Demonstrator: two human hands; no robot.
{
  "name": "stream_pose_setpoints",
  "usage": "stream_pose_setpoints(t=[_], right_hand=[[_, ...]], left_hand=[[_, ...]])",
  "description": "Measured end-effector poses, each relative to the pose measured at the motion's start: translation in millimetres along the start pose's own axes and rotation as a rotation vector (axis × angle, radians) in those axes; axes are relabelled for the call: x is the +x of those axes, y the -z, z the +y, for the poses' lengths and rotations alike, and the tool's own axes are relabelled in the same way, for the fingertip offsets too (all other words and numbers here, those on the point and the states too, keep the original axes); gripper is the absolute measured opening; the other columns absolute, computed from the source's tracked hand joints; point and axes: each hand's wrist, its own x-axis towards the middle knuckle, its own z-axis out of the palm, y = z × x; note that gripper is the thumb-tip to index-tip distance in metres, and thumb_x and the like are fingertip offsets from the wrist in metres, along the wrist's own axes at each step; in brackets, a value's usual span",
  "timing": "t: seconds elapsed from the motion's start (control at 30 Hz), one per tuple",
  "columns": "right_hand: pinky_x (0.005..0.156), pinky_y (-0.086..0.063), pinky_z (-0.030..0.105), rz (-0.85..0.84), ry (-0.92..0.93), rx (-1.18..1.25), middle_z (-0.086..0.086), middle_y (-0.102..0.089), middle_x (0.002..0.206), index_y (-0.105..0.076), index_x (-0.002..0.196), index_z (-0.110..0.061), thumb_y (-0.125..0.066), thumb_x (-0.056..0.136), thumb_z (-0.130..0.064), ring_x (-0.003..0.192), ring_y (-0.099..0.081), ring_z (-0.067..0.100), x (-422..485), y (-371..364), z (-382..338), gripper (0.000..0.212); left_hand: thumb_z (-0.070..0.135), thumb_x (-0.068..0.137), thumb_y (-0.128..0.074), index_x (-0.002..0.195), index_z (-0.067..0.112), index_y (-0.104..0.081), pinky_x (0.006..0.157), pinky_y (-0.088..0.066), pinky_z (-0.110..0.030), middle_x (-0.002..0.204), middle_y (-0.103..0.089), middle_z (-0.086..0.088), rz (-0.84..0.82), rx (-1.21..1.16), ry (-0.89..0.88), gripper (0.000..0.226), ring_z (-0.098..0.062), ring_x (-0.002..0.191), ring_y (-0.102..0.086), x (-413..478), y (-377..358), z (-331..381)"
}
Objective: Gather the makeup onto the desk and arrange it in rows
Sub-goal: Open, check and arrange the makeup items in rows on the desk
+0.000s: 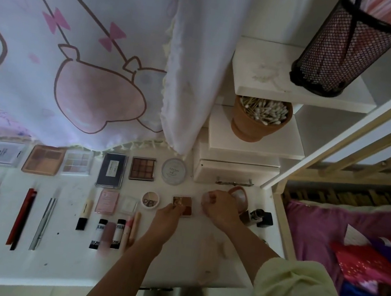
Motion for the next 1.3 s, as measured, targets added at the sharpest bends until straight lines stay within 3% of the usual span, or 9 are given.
stream_pose_setpoints(t=[0.2,0.3,0.4,0.53,0.7,0.77,1.1,1.2,1.3], right_hand=[[0.071,-0.032,0.024,0.061,0.089,-0.228,0.010,-0.064,0.107,-0.062,0.105,-0.004,-0.052,0.091,-0.020,0.102,-0.060,0.025,0,10,-7,0.023],[0.083,-0.040,0.027,0.105,0.153,-0.309,0.005,-0.057,0.117,-0.059,0.118,-0.009,-0.055,0.092,-0.023,0.111,-0.056,0.023,0,11,-20,0.030],[0.090,-0.046,0.032,0.088,0.247,-0.249,0.005,-0.055,0.119,-0.057,0.120,-0.011,-0.057,0.092,-0.025,0.112,-0.054,0.022,-2,4,-32,0.031],[0.095,-0.043,0.029,-0.054,0.359,-0.197,0.005,-0.056,0.125,-0.058,0.124,-0.010,-0.058,0.091,-0.022,0.116,-0.053,0.021,-4,-21,-45,0.035],[0.109,-0.035,0.035,-0.267,0.408,-0.405,0.006,-0.037,0.148,-0.041,0.142,-0.014,-0.060,0.092,-0.025,0.137,-0.034,0.022,-3,-52,-55,0.055],[0.102,-0.041,0.042,-0.287,0.409,-0.476,0.005,-0.038,0.141,-0.041,0.140,-0.018,-0.063,0.089,-0.027,0.134,-0.036,0.023,1,-62,-59,0.056],[0.082,-0.041,0.032,-0.243,0.431,-0.443,0.003,-0.045,0.125,-0.046,0.133,-0.019,-0.064,0.087,-0.035,0.118,-0.047,0.022,17,-85,-70,0.052],[0.075,-0.037,0.029,-0.248,0.431,-0.421,0.001,-0.045,0.121,-0.050,0.125,-0.017,-0.070,0.082,-0.037,0.113,-0.049,0.019,19,-83,-68,0.051],[0.080,-0.045,0.033,-0.250,0.435,-0.368,-0.001,-0.045,0.117,-0.056,0.119,-0.016,-0.076,0.076,-0.036,0.108,-0.052,0.019,18,-80,-64,0.051]], left_hand=[[0.025,0.097,-0.047,0.096,0.025,-0.062,0.069,-0.041,-0.022,0.094,-0.063,0.001,0.034,0.134,-0.137,0.015,-0.006,0.077,-0.054,-16,10,10],[0.021,0.096,-0.052,0.113,0.022,-0.068,0.082,-0.049,-0.024,0.103,-0.066,0.007,0.147,0.146,-0.245,0.023,-0.006,0.091,-0.060,-16,27,13],[0.018,0.092,-0.059,0.118,0.018,-0.066,0.081,-0.047,-0.021,0.110,-0.068,0.002,0.324,0.216,-0.315,0.027,-0.008,0.094,-0.062,-8,50,10],[0.023,0.084,-0.070,0.125,0.018,-0.061,0.102,-0.041,-0.036,0.128,-0.058,-0.004,0.470,0.453,-0.346,0.042,-0.020,0.119,-0.048,-3,76,-4],[0.029,0.085,-0.062,0.141,0.027,-0.044,0.113,-0.022,-0.041,0.150,-0.029,-0.001,0.372,0.846,-0.272,0.059,-0.026,0.140,-0.011,3,85,-20],[0.032,0.089,-0.058,0.142,0.029,-0.041,0.115,-0.018,-0.043,0.154,-0.022,0.000,0.342,0.896,-0.265,0.056,-0.026,0.143,-0.004,9,87,-22],[0.042,0.097,-0.046,0.138,0.036,-0.048,0.117,-0.013,-0.040,0.155,-0.022,0.005,0.289,0.925,-0.317,0.041,-0.023,0.143,-0.001,27,95,-32],[0.038,0.098,-0.045,0.139,0.034,-0.047,0.118,-0.011,-0.038,0.155,-0.024,0.003,0.266,0.930,-0.326,0.041,-0.023,0.144,-0.001,26,94,-32],[0.023,0.098,-0.047,0.137,0.024,-0.051,0.118,-0.010,-0.035,0.152,-0.032,-0.003,0.253,0.832,-0.352,0.039,-0.025,0.146,0.000,27,90,-32]])
